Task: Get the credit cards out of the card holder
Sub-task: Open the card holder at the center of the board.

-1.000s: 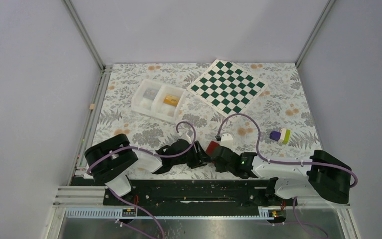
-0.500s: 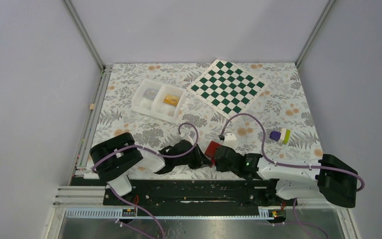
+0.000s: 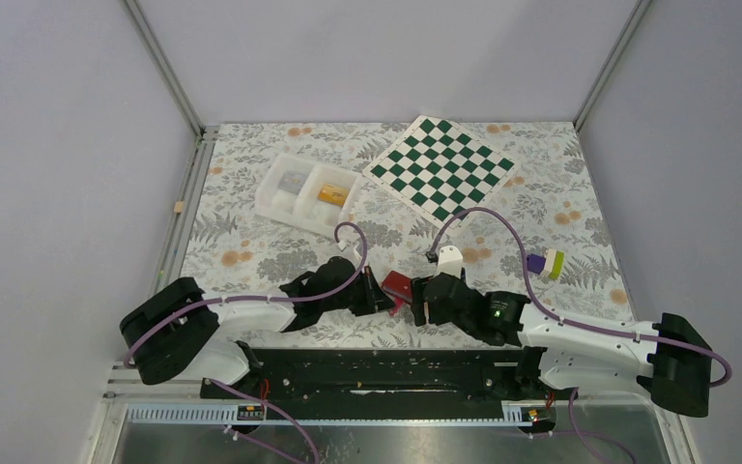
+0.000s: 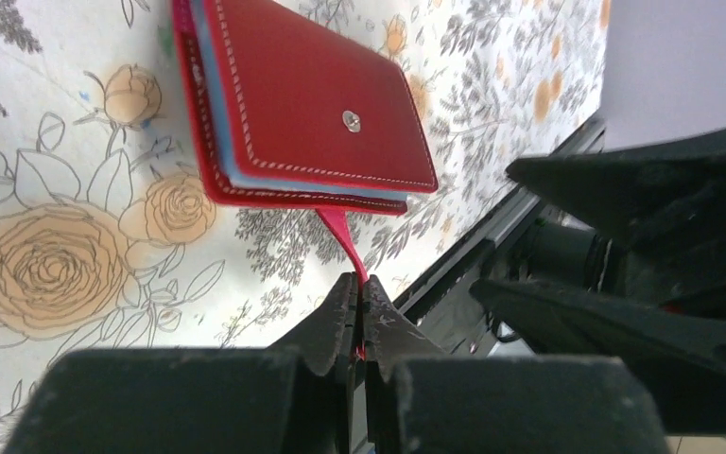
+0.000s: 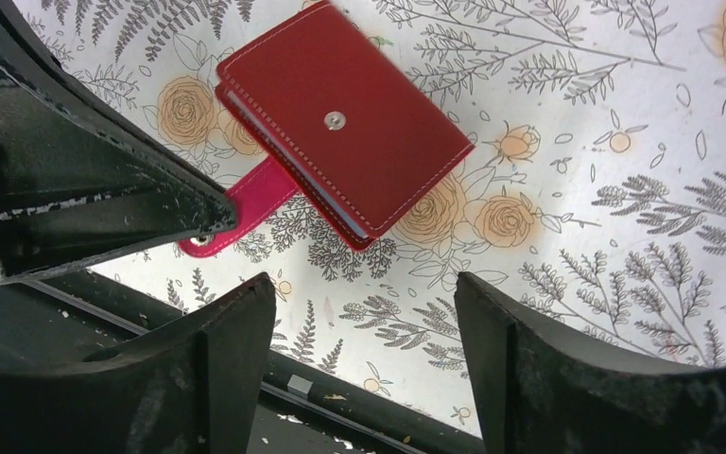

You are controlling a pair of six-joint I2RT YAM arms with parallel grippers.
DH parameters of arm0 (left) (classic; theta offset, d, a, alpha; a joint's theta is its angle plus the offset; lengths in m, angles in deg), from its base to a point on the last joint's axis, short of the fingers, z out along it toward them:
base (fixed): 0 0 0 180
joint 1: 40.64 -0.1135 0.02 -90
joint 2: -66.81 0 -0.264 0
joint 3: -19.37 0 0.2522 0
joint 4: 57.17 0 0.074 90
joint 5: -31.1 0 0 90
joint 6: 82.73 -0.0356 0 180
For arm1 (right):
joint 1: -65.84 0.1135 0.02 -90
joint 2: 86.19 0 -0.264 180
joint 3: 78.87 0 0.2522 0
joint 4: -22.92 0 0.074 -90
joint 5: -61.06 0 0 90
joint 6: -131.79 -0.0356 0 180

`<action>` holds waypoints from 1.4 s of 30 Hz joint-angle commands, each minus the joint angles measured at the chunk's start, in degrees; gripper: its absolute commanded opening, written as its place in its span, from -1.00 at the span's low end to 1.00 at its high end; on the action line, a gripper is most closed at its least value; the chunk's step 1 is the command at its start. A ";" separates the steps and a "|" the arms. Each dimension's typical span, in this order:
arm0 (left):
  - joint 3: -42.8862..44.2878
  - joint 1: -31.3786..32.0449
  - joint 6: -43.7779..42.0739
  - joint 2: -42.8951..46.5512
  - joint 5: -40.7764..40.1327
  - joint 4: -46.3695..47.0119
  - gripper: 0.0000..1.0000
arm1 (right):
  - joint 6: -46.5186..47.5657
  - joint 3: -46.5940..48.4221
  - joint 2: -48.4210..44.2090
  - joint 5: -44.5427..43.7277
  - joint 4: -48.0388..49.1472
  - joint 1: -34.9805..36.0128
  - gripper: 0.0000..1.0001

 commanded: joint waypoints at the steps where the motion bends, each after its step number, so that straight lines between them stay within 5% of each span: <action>1: 1.76 -0.37 -5.75 1.16 4.82 -4.57 -1.00 | 7.55 2.77 0.26 0.96 1.65 -0.85 0.56; 13: -1.18 -2.01 -4.01 3.28 7.28 -3.18 -1.00 | 19.33 4.60 12.11 8.55 12.96 -3.51 0.54; 19: -2.79 -3.25 -4.41 8.92 5.12 -6.49 -1.00 | 19.52 -1.13 10.76 11.39 22.92 -3.51 0.63; 26: -2.01 -3.50 -5.40 10.42 4.93 -8.56 -1.00 | 20.22 0.17 14.46 11.15 22.85 -3.41 0.57; 39: -2.01 -3.60 -6.38 10.73 3.35 -11.17 -1.00 | 18.87 0.12 13.86 7.08 21.92 -3.49 0.07; 42: -2.08 -3.70 -6.30 10.78 3.27 -11.30 -1.00 | 19.13 0.40 14.88 8.06 21.95 -3.44 0.24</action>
